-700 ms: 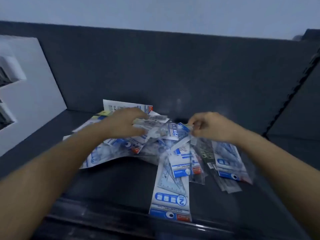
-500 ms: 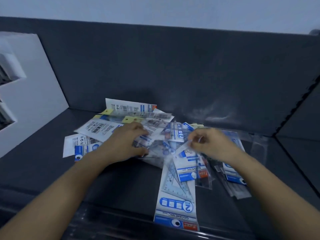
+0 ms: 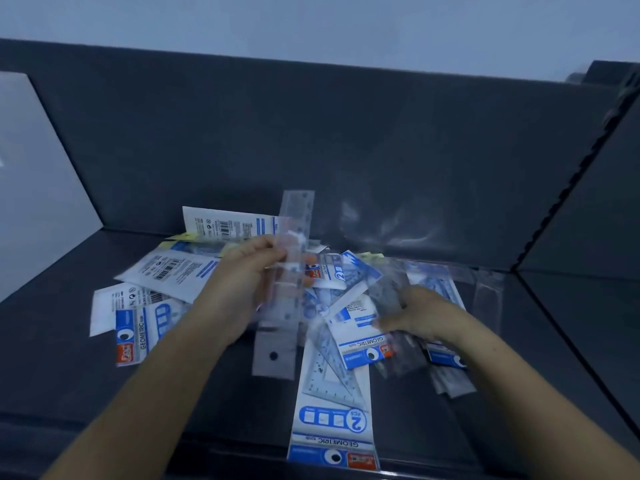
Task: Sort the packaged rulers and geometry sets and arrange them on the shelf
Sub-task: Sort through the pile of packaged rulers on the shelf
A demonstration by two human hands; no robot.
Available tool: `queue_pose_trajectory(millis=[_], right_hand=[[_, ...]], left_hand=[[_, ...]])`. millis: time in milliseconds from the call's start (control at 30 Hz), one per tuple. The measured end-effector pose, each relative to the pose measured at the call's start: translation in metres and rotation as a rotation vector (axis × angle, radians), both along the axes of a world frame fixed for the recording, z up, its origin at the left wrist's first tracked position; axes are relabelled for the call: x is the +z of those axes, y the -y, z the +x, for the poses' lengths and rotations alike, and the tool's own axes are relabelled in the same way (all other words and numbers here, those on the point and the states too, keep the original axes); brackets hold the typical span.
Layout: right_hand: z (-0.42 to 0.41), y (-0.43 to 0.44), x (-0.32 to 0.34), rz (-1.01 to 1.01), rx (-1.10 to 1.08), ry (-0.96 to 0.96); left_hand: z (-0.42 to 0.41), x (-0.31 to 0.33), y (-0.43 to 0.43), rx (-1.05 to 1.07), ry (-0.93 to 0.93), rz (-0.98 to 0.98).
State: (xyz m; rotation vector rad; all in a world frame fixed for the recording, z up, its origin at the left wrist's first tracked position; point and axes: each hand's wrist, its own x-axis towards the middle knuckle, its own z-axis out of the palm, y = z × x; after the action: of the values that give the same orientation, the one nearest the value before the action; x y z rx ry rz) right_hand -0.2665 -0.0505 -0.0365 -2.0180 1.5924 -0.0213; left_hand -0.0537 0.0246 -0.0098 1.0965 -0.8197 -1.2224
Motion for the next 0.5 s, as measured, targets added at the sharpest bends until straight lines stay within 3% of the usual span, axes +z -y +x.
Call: queue_pose_trajectory(millis=[133,300,400,500], right_hand=[[-0.013,-0.003,0.007,-0.015,-0.21,0.38],[0.005,-0.036,0.035,0.1,-0.258,1.095],[0.024,-0.05,0.04,0.075,-0.077,1.095],[0.024,-0.047,0.038,-0.168,0.191,0.933]], left_hand=[[-0.011,-0.01,-0.002,-0.09,0.027,0.041],[-0.021,-0.015,-0.004,-0.077,0.052,0.038],[-0.029,-0.017,-0.009,-0.102,0.11,0.012],[-0.024,-0.018,-0.013,-0.152,0.32,-0.032]])
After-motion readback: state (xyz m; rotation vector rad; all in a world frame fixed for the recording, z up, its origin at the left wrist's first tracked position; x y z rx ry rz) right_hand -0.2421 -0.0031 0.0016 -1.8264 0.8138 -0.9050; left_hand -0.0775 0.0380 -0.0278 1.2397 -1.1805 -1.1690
